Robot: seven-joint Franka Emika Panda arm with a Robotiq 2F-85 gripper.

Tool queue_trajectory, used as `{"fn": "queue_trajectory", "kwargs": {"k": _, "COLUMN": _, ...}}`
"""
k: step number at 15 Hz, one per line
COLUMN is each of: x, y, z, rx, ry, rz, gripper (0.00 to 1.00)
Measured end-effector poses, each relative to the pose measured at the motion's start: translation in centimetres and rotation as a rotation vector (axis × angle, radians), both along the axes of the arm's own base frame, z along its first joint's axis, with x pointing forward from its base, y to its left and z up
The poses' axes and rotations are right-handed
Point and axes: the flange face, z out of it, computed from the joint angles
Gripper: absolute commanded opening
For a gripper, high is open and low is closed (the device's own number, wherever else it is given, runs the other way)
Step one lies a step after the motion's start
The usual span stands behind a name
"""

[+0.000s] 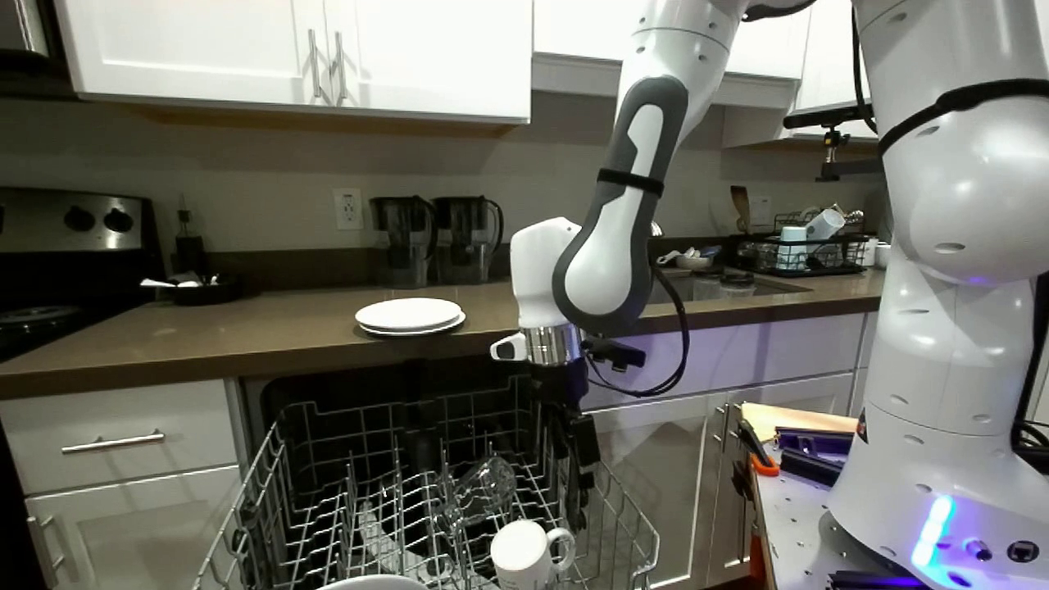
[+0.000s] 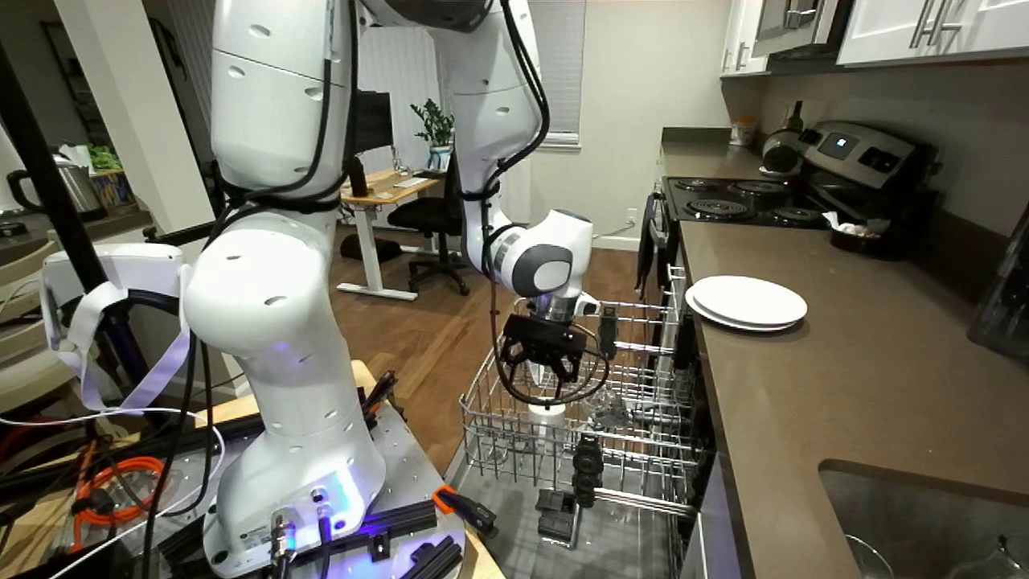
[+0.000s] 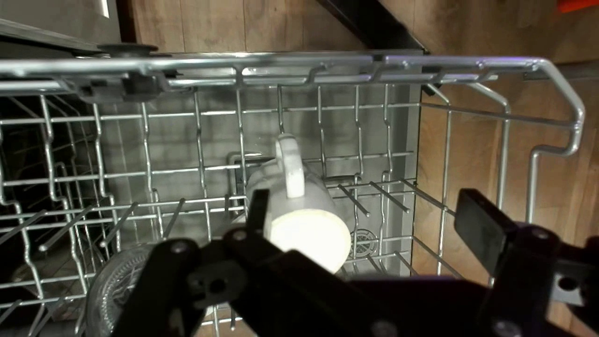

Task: Move the white mug to the right side of the dishwasher

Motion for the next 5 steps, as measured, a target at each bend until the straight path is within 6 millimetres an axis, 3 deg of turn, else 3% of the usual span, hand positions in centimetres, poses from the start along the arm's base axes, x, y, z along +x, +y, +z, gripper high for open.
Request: {"fn": "queue_trajectory", "kwargs": {"k": 5, "x": 0.2, "y": 0.0, "z": 4.1, "rx": -0.037, "ry": -0.043, "rz": 0.012, "gripper": 1.0}}
